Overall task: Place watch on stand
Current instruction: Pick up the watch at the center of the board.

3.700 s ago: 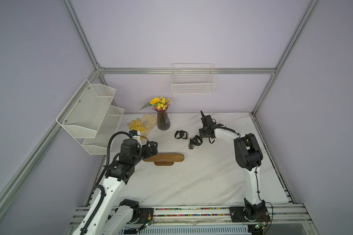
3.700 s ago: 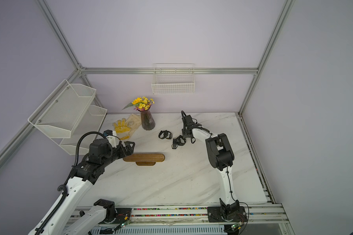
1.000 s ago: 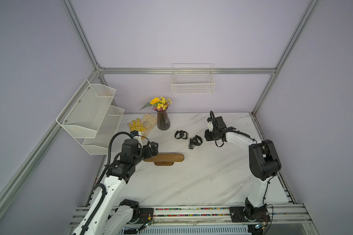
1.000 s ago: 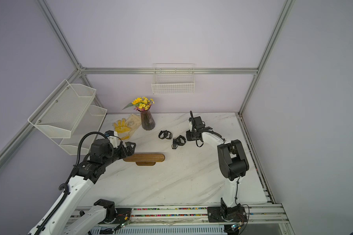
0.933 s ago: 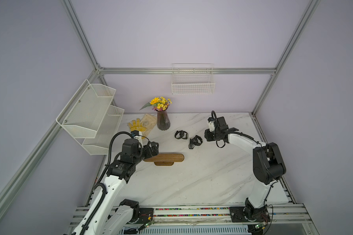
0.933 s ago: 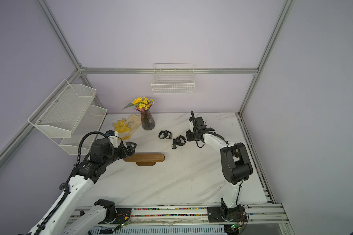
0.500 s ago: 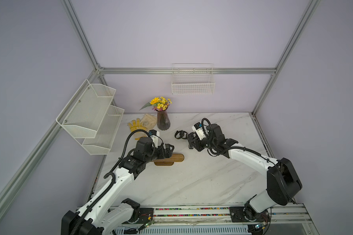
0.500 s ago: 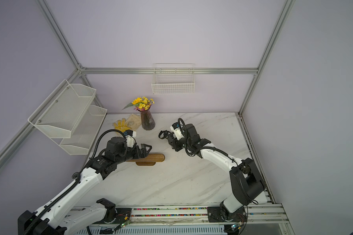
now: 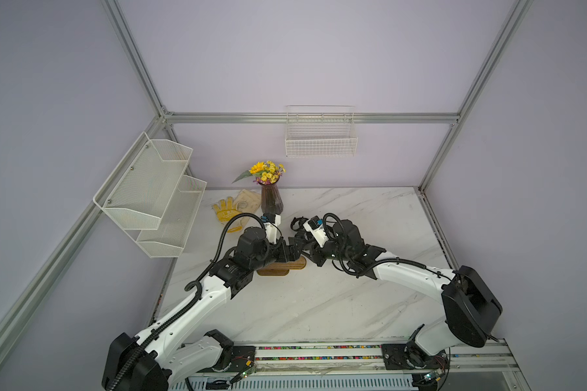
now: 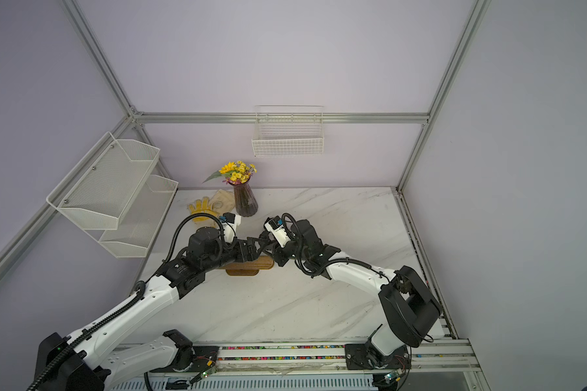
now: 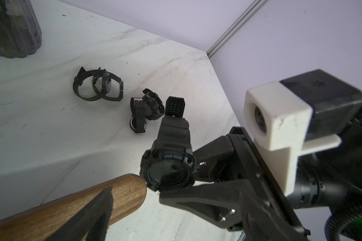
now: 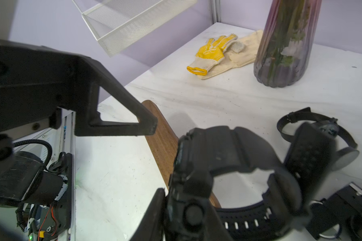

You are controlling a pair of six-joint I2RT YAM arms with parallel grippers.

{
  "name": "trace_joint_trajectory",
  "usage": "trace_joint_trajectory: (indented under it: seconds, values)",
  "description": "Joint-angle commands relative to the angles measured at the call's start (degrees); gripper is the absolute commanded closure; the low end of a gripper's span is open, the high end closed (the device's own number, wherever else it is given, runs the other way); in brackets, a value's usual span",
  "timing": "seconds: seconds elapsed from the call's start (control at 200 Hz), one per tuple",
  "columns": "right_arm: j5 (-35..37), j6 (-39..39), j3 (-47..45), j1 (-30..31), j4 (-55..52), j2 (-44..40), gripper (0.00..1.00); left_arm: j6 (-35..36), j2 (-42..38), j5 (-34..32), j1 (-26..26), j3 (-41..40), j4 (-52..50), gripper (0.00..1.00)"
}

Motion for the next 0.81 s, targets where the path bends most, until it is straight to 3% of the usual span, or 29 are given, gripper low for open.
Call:
trace_joint_trajectory:
  seconds: [0.0, 0.27, 0.8]
  values:
    - [-0.5, -1.3, 0.0, 1.4, 4.4, 0.1, 0.74, -1.4, 0.2, -1.3, -0.1, 1.3, 2.5, 0.08]
    - [-0.6, -2.3, 0.3, 3.3, 4.3, 0.1, 0.75, -2.2, 0.3, -5.0, -0.1, 1.1, 0.9, 0.19]
    - [0.7, -3.9, 2.1, 5.3, 2.5, 2.2, 0.78, -1.1, 1.9, -4.6, -0.1, 2.4, 0.3, 0.48]
